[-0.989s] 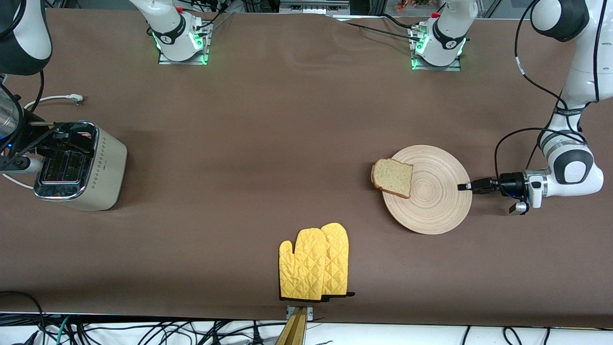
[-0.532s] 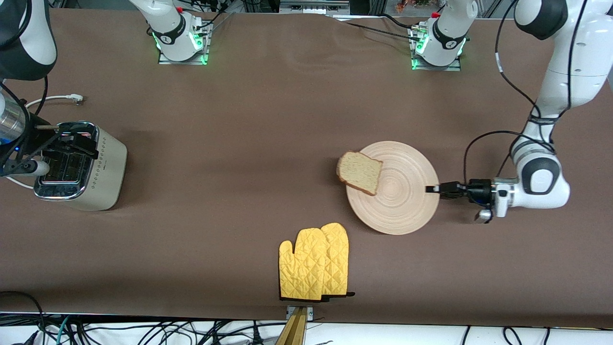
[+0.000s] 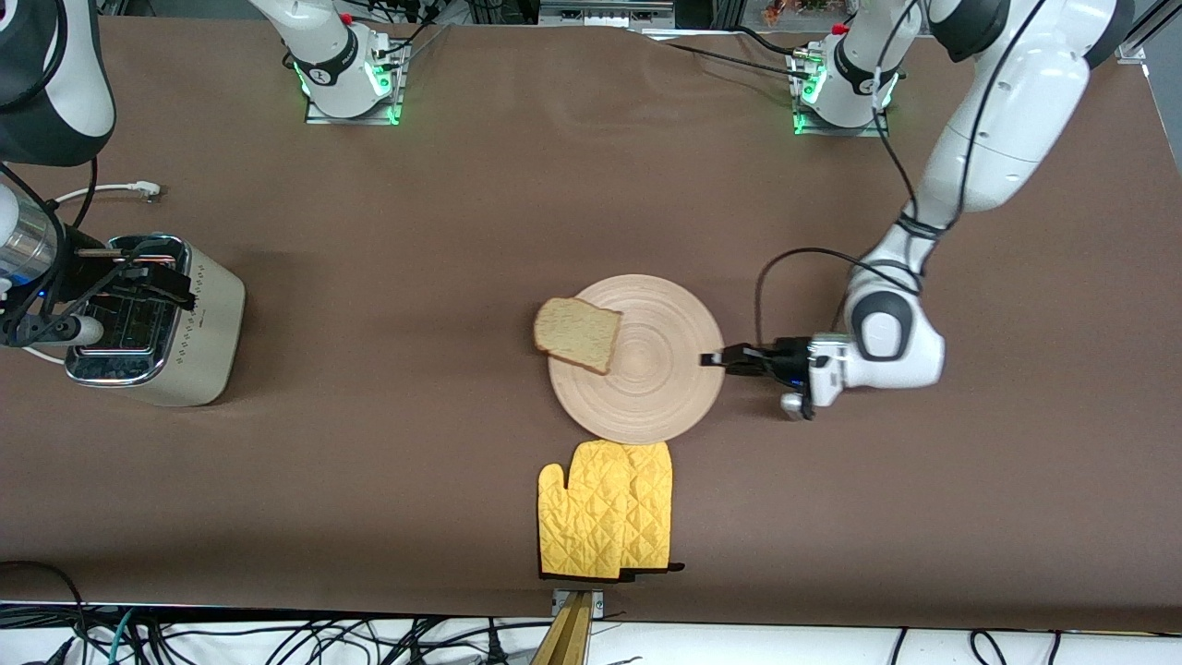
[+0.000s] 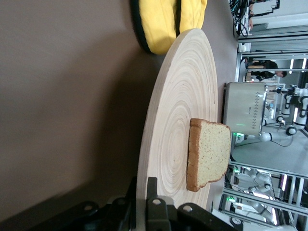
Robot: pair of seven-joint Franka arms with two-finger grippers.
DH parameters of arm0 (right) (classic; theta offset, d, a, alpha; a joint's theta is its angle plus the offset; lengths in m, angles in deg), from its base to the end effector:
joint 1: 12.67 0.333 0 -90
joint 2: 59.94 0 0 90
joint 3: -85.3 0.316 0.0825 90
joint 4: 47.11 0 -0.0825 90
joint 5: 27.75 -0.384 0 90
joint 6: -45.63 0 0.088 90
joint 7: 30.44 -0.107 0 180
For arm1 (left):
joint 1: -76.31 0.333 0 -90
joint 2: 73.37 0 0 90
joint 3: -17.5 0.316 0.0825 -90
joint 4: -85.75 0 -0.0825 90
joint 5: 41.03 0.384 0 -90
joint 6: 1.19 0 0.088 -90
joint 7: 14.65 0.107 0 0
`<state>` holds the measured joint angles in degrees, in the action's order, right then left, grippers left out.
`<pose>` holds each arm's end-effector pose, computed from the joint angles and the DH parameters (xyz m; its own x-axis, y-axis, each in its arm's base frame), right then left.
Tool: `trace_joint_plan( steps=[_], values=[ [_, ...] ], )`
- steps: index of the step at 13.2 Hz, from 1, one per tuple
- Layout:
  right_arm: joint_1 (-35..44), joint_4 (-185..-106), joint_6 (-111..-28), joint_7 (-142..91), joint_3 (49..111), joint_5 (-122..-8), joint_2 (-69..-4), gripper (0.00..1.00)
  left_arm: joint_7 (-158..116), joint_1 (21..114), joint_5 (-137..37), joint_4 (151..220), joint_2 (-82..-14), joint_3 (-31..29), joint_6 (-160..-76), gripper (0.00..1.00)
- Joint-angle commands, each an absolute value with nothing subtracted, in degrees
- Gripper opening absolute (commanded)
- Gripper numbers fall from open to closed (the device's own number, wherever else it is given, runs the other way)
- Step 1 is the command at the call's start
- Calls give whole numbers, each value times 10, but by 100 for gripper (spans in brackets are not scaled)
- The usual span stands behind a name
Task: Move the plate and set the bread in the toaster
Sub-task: 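Push the wooden plate with the left gripper toward the table middle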
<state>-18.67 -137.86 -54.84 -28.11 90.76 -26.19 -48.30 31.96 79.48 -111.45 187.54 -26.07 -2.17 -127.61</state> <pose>0.6214 -0.0130 0.5147 0.9989 0.0349 -0.0328 0.0351 -0.9994 0.0061 0.5963 -0.2008 0.1123 0.9971 -0.0511 -0.0568 0.0285 -0.4405 0.8973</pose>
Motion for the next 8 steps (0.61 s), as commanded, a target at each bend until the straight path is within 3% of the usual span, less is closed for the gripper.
trace_joint_plan(
  steps=[1, 6, 7, 8],
  values=[
    [-193, -1373, -543, -289, 913, -261, -475, 100, 330, 803, -1166, 1912, -292, -65, -1307, 0],
    [-191, -1381, -542, -288, 914, -277, -468, 100, 332, 775, -1175, 1925, -285, -78, -1348, 1],
    [-191, -1382, -542, -288, 914, -286, -468, 100, 338, 775, -1175, 1925, -285, -78, -1351, 4],
    [-191, -1383, -542, -288, 914, -288, -467, 100, 346, 775, -1175, 1925, -282, -77, -1352, 16]
  ],
)
